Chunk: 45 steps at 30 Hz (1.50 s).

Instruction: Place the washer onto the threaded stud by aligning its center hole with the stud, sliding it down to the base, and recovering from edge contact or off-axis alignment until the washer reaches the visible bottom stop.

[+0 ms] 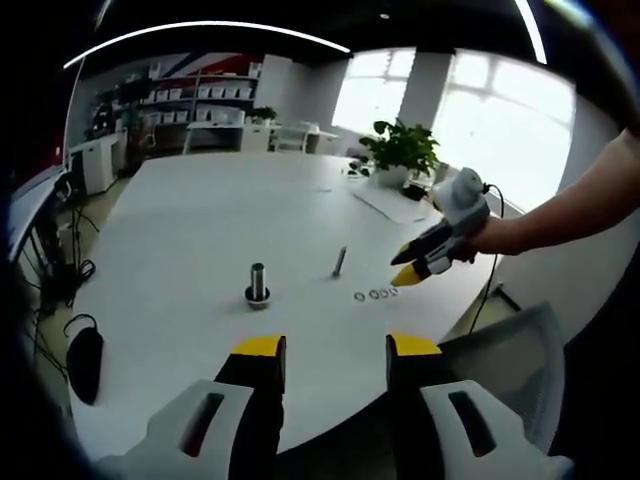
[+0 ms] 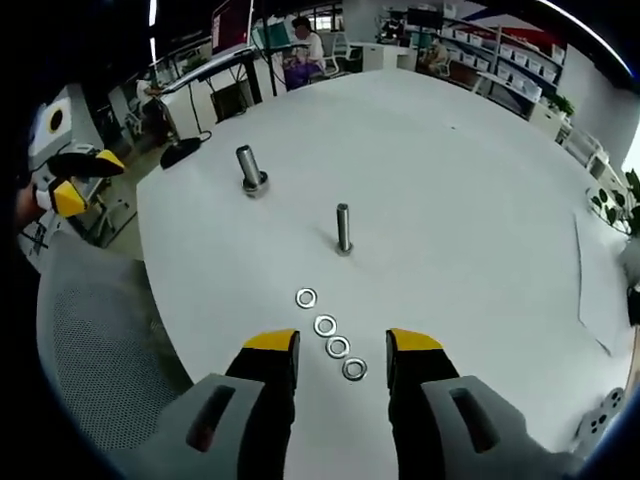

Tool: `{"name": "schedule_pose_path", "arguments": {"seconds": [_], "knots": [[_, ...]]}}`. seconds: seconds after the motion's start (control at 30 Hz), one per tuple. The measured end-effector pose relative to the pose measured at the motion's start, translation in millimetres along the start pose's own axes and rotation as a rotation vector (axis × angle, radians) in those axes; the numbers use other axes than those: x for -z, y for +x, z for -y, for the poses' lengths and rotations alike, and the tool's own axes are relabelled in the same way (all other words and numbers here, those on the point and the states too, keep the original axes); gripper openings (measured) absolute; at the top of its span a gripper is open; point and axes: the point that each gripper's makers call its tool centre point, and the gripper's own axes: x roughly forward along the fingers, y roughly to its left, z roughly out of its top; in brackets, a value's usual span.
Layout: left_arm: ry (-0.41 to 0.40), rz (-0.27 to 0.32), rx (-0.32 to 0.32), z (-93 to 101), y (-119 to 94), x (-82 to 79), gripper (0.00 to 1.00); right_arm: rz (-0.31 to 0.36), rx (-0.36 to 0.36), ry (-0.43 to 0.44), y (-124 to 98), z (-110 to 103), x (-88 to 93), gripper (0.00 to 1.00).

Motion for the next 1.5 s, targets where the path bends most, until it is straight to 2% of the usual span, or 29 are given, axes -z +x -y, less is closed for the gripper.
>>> {"name": "schedule_pose_path", "arguments": {"seconds": [0.63, 0.83, 0.9, 1.03, 1.17, 1.33, 1.47, 1.5], "knots": [[-0.028, 0.009, -0.032, 0.6, 3, 1.1, 0.38, -0.003, -0.036, -0.071, 6, 0, 0.9, 0.35], [-0.023, -0.002, -0.030, 2.8, 2, 4.8, 0.38, -0.033, -0.063, -0.120, 12, -8, 4.9, 0.31], [-0.028, 0.002, -0.030, 2.6, 1, 4.6, 0.38, -0.056, -0.063, -0.157, 14, -9, 7.8, 0.29], [-0.021, -0.006, -0.027, 4.0, 2, 7.6, 0.38, -0.119, -0.073, -0.175, 21, -9, 20.0, 0.28], [-0.024, -0.003, -0.025, 5.6, 1, 7.9, 0.38, -0.149, -0.085, -0.197, 26, -11, 23.8, 0.27], [-0.023, -0.007, -0.023, 6.0, 0, 9.7, 0.38, -0.174, -0.076, -0.198, 27, -6, 28.7, 0.26], [-0.026, -0.005, -0.022, 5.8, 0, 9.9, 0.38, -0.222, -0.075, -0.228, 25, -1, 41.9, 0.26], [-0.030, -0.003, -0.021, 5.9, 1, 9.8, 0.38, -0.206, -0.080, -0.222, 24, -1, 40.3, 0.26]]}}
